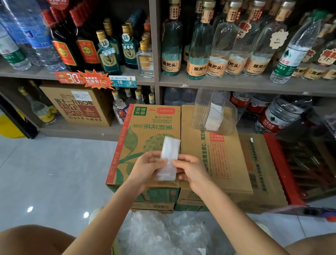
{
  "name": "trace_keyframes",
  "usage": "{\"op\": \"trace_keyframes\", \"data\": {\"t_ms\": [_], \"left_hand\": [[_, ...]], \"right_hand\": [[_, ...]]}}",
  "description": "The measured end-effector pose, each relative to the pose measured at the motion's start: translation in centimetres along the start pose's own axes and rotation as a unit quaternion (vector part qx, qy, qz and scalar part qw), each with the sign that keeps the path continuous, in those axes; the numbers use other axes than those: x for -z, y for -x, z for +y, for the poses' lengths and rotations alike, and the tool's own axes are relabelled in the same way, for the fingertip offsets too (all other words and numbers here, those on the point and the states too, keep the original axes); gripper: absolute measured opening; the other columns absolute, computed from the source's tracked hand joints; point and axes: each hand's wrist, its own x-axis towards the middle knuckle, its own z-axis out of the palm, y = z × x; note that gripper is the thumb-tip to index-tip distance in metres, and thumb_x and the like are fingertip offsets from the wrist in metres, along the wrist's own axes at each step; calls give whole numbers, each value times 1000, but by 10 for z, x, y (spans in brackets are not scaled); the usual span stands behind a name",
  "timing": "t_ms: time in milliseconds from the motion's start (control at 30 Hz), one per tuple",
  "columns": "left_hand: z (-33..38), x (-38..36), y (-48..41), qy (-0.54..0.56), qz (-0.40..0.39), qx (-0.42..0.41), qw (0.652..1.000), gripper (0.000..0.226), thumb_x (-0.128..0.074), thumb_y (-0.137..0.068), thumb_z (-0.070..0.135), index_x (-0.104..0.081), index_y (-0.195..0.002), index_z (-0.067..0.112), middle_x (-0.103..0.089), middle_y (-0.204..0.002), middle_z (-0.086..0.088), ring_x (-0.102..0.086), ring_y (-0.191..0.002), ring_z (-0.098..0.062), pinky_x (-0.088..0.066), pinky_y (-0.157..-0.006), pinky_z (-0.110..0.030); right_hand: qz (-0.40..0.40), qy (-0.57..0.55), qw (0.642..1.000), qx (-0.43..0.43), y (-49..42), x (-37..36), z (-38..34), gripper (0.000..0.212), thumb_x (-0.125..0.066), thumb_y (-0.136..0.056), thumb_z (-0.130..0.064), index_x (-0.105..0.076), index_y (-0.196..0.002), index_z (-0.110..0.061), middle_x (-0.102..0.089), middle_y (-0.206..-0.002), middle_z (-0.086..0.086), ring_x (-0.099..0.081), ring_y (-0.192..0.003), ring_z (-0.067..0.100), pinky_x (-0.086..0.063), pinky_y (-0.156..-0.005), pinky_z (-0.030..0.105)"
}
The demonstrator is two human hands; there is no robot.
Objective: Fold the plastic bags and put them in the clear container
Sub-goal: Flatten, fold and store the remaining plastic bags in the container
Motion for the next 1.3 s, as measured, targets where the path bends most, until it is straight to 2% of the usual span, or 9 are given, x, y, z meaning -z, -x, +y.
{"op": "trace_keyframes", "data": {"t_ms": [100, 233, 400, 500, 667, 1033, 1100, 1200, 1300], "left_hand": [[8, 1, 5, 32, -29, 62, 997, 28, -56, -95, 29, -60, -108, 5, -67, -98, -19, -66, -81, -27, -58, -65, -33], [20, 1, 10, 38, -61, 111, 991, 44, -42, -98, 49, -58, -99, 8, -70, -75, -13, -68, -64, -21, -55, -51, -26], [31, 4, 11, 53, -85, 111, 989, 18, -58, -92, 9, -57, -108, 1, -69, -79, -12, -68, -62, -18, -57, -51, -25], [33, 4, 11, 19, -74, 69, 995, 37, -63, -80, -14, -56, -111, 5, -67, -90, -14, -68, -68, -19, -56, -54, -26], [36, -8, 11, -69, -55, -21, 996, 46, -72, -76, -9, -57, -113, 14, -68, -96, -18, -67, -80, -26, -56, -69, -37], [48, -61, -9, -176, -77, -136, 972, 40, -77, -79, 11, -59, -110, 26, -71, -91, -11, -68, -86, -28, -54, -89, -45], [54, -70, -17, -191, -75, -147, 967, 43, -79, -77, 18, -58, -115, 24, -72, -94, -6, -67, -90, -24, -52, -89, -32], [65, -82, -33, -231, -12, -181, 956, 43, -77, -79, 25, -57, -117, 21, -66, -103, 0, -61, -92, -14, -47, -78, -14], [77, -96, -54, -246, 52, -209, 945, 42, -73, -83, 34, -55, -120, 24, -61, -115, 6, -56, -107, -13, -43, -90, -25]], "right_hand": [[9, 31, 997, 74, 5, 5, -2, 16, -65, -86, -2, -64, -100, -11, -68, -85, 6, -58, -56, 9, -41, -42, 20], [9, 105, 975, 195, 12, 10, -7, 17, -64, -87, -3, -64, -93, -19, -66, -85, 0, -58, -53, 6, -47, -46, 21], [-30, 191, 942, 275, 16, 20, -12, 28, -63, -87, 3, -70, -87, -24, -65, -86, 0, -59, -53, 5, -49, -53, 21], [-68, 205, 943, 254, 18, 28, -16, 28, -62, -87, 3, -72, -90, -22, -68, -96, 5, -64, -63, 12, -55, -65, 26], [-104, -26, 990, 94, 18, 38, -27, 24, -54, -92, 0, -65, -112, -6, -67, -110, 15, -68, -95, 25, -58, -79, 37], [16, 37, 994, 105, 14, 80, -56, 14, -66, -82, 8, -67, -91, -3, -69, -78, 6, -64, -62, 10, -51, -54, 19], [40, 32, 992, 113, 12, 97, -66, 16, -68, -81, 5, -68, -95, -4, -69, -78, 5, -62, -64, 10, -49, -55, 19], [87, 52, 987, 125, 6, 125, -85, 17, -70, -82, -2, -68, -97, -9, -71, -86, 3, -63, -72, 9, -46, -59, 20], [112, 51, 982, 140, -8, 148, -104, 22, -69, -82, -2, -68, -103, -6, -71, -94, 6, -63, -77, 12, -45, -63, 20]]}}
